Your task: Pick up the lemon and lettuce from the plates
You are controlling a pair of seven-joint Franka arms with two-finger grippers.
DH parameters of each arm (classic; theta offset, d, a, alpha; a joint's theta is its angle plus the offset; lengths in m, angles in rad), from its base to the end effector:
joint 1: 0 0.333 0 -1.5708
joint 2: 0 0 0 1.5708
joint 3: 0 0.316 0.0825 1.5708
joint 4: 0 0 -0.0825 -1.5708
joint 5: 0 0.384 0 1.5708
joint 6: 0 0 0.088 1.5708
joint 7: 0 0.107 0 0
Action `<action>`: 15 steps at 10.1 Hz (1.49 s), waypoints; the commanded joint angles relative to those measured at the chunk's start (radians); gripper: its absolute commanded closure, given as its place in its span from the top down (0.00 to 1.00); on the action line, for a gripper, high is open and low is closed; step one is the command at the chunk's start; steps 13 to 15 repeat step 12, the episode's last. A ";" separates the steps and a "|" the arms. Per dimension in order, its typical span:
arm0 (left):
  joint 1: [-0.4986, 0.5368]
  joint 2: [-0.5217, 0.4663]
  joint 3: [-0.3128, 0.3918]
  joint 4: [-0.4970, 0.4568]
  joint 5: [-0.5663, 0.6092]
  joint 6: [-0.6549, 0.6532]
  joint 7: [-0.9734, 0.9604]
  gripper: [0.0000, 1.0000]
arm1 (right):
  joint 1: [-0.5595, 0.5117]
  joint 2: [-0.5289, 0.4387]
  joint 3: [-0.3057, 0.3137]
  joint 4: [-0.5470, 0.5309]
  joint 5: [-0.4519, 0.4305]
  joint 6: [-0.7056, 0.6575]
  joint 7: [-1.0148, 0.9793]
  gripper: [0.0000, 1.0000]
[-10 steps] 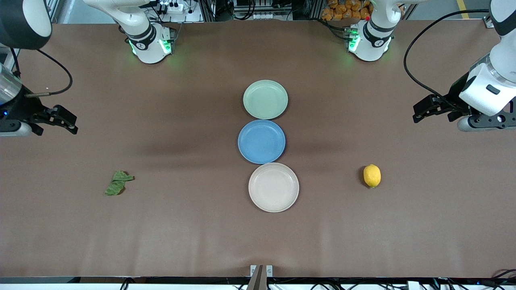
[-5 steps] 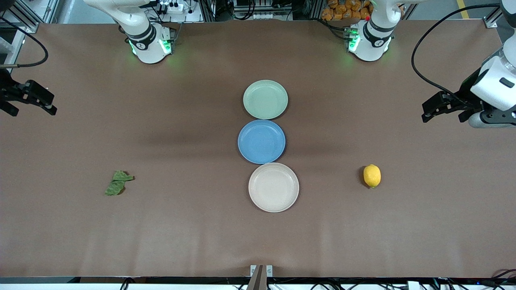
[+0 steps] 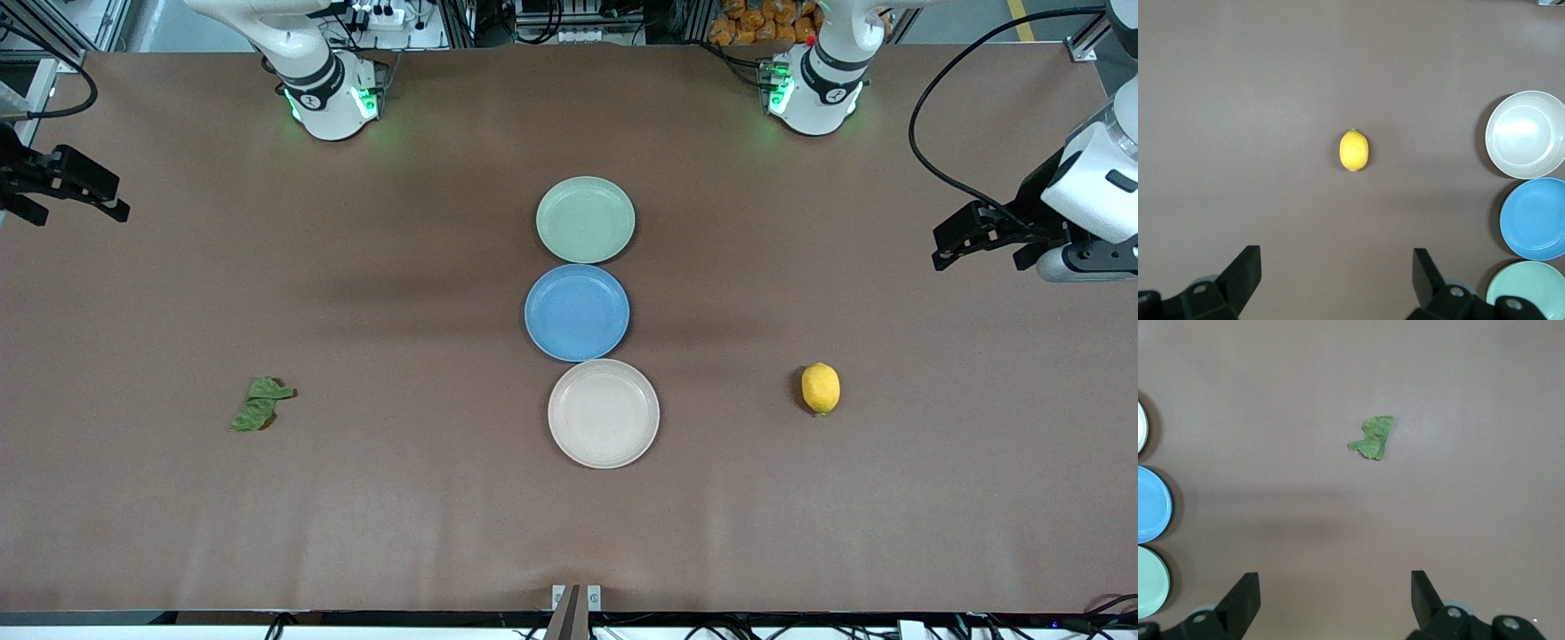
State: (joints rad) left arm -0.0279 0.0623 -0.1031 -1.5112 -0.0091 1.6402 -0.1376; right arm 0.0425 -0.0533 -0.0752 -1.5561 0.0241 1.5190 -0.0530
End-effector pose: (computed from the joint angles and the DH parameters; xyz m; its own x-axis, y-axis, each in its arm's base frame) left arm 0.5762 -0.0748 0.6240 0.9979 0.0081 0.0642 0.0065 -0.9997 0.0245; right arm 0.5326 -0.0160 0.6557 0.9996 0.0216 0.0175 0.0220 -0.9994 -0.0272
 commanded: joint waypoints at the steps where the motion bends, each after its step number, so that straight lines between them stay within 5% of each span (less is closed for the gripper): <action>1: 0.008 0.014 -0.007 0.020 0.024 -0.019 0.006 1.00 | -0.019 0.000 0.008 0.014 0.022 -0.028 -0.011 1.00; 15: 0.011 0.013 -0.006 0.020 0.018 -0.016 0.023 1.00 | -0.021 0.000 0.003 0.016 0.022 -0.040 -0.011 1.00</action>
